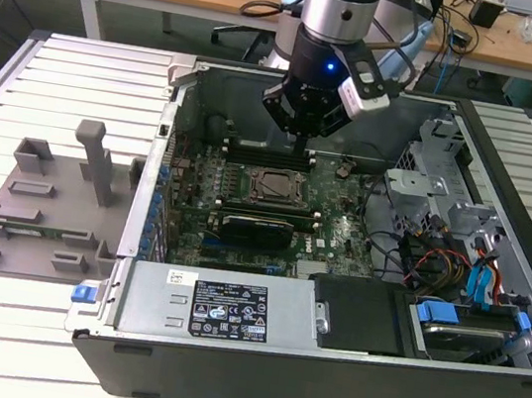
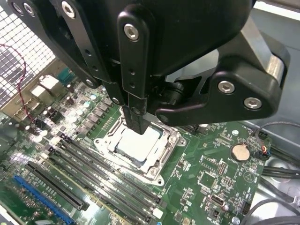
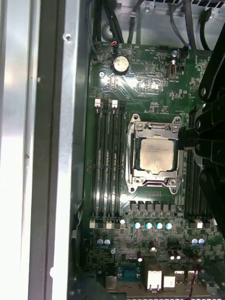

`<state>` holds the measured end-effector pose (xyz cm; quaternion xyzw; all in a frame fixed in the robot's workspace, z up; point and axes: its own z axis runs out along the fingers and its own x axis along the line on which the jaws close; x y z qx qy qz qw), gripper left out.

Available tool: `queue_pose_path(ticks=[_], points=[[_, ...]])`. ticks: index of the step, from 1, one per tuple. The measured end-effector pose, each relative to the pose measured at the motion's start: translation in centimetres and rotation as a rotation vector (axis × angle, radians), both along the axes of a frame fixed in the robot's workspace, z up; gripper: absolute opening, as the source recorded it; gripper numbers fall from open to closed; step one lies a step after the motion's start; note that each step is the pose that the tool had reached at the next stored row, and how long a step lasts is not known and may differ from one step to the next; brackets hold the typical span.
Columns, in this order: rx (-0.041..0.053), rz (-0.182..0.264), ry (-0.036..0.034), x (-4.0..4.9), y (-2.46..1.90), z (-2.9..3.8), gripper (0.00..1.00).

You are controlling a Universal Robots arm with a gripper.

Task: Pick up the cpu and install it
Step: 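Install the second cpu locking lever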

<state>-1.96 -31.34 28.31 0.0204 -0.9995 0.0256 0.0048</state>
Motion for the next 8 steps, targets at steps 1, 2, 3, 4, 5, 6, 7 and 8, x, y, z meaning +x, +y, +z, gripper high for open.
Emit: queue_pose_path(ticks=[1, 2, 3, 4, 5, 6, 7, 8], points=[[0.0001, 0.0, 0.0, -0.01, -0.15, 0.0, 0.11], [0.0, 0.0, 0.0, -0.01, -0.28, 0.0, 0.11], [0.0001, 0.0, 0.0, -0.01, -0.4, 0.0, 0.11], [0.0, 0.0, 0.0, -0.02, -0.52, 0.0, 0.11], [0.0001, 0.0, 0.0, -0.03, -0.69, -0.01, 0.11], [0.0, 0.0, 0.0, -0.04, -0.78, -0.01, 0.11], [0.0, 0.0, 0.0, -0.04, -0.93, -0.01, 0.11], [0.0, 0.0, 0.0001, -0.05, -1.06, -0.01, 0.11]])
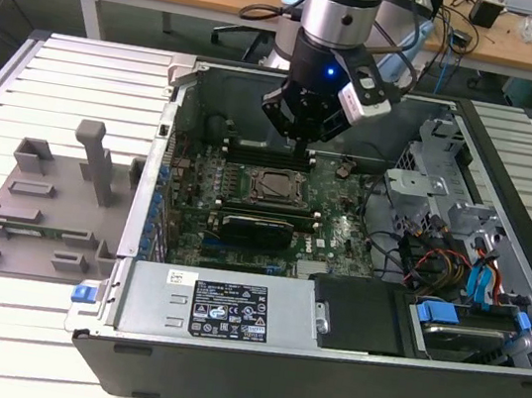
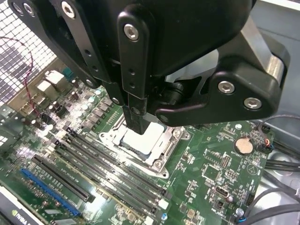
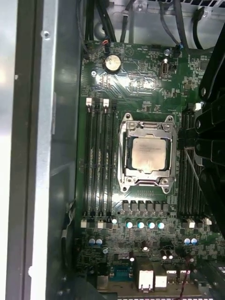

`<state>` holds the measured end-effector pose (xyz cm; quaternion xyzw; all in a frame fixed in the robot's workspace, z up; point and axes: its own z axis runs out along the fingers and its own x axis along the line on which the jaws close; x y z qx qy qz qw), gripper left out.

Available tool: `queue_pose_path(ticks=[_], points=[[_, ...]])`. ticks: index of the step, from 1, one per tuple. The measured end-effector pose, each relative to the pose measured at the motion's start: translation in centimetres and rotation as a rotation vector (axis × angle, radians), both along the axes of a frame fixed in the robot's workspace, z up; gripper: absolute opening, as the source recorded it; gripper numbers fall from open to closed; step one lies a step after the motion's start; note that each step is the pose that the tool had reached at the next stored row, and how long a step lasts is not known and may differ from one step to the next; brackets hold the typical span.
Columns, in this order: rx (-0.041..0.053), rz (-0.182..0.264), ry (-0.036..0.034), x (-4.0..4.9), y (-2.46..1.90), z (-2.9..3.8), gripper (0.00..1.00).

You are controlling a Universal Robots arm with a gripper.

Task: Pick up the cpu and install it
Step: 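Install the second cpu locking lever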

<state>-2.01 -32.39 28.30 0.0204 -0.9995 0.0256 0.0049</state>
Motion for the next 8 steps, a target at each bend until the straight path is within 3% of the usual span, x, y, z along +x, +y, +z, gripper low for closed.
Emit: queue_pose_path(ticks=[6, 8], points=[[0.0, 0.0, -0.0001, -0.03, -1.09, -0.02, 0.11], [0.0004, 0.0, 0.0, -0.06, -1.83, -0.05, 0.11]])
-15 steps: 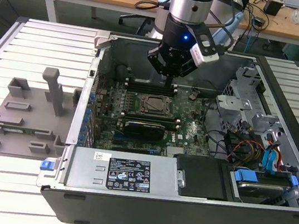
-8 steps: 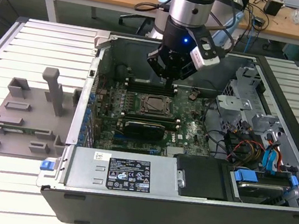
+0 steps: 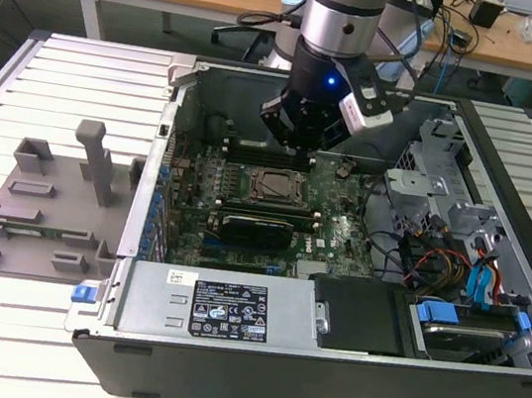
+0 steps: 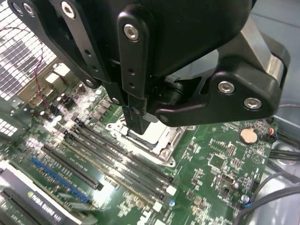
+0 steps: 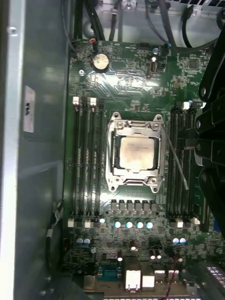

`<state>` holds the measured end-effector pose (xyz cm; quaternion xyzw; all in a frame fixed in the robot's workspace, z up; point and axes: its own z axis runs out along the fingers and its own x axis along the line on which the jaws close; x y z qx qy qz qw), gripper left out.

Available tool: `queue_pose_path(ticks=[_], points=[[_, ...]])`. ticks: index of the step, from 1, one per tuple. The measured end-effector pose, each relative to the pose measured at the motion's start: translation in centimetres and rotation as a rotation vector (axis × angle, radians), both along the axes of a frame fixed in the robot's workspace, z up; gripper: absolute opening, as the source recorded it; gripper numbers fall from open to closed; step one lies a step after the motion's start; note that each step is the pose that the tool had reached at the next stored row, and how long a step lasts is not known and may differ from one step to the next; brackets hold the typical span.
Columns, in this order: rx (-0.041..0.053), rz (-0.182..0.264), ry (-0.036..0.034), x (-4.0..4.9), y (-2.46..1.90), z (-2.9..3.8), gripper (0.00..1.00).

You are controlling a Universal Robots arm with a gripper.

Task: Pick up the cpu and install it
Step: 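Install the second cpu locking lever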

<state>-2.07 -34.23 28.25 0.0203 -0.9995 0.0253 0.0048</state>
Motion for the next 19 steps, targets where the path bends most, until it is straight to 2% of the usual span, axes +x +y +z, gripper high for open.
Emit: queue_pose_path(ticks=[2, 4, 6, 10, 11, 15, 16, 19], points=[[0.0042, 0.0, -0.0001, -0.07, -0.48, -0.09, 0.11], [0.0151, 0.0, -0.0001, -0.29, -0.82, -0.22, 0.11], [0.0204, 0.0, -0.0001, -0.47, -0.99, -0.55, 0.11], [0.0205, 0.0, 0.0, -0.61, -1.03, -1.3, 0.11], [0.0207, 0.0, 0.0, -0.68, -1.06, -1.66, 0.11], [0.0412, 0.0, -0.0001, -0.92, -2.1, -2.24, 0.11], [0.0533, 0.0, 0.0, -1.02, -2.4, -2.35, 0.11], [0.0766, 0.0, -0.0001, -1.17, -2.73, -2.49, 0.11]])
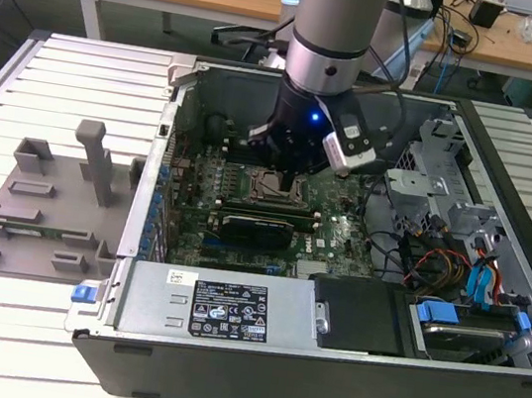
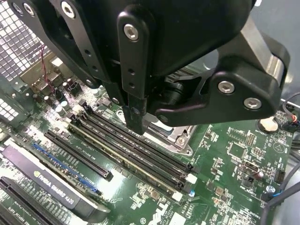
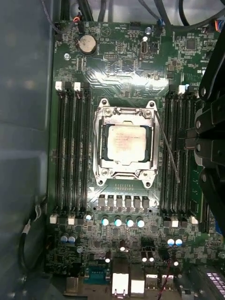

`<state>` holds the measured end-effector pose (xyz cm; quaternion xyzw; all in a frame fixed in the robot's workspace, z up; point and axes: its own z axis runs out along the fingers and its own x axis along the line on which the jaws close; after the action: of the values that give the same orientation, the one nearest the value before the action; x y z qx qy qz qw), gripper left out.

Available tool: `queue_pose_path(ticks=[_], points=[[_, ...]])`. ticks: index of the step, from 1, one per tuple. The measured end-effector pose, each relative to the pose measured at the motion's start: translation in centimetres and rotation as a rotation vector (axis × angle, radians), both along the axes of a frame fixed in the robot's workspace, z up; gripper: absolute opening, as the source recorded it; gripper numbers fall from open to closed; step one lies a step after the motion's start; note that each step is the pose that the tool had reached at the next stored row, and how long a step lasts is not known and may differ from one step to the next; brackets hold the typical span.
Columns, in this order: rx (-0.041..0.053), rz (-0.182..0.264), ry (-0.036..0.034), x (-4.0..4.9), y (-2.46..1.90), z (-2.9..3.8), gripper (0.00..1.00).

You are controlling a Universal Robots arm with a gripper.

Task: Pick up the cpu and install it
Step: 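Install the second cpu locking lever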

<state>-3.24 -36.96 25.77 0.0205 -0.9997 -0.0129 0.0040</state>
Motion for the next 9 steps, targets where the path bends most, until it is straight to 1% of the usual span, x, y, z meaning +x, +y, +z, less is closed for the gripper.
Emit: queue_pose_path(ticks=[1, 2, 3, 5, 7, 9], points=[[0.0071, 0.0, 0.0, -0.04, -0.1, -0.04, 0.11], [0.0186, 0.0, 0.0, -0.1, -0.31, -0.13, 0.11], [0.0271, 0.0, 0.0001, -0.15, -0.52, -0.23, 0.11], [0.0348, 0.0, 0.0, -0.23, -0.71, -0.41, 0.11], [0.0375, 0.0, 0.0, -0.36, -0.72, -0.68, 0.11], [0.0399, 0.0, 0.0, -0.66, -0.72, -1.19, 0.11]])
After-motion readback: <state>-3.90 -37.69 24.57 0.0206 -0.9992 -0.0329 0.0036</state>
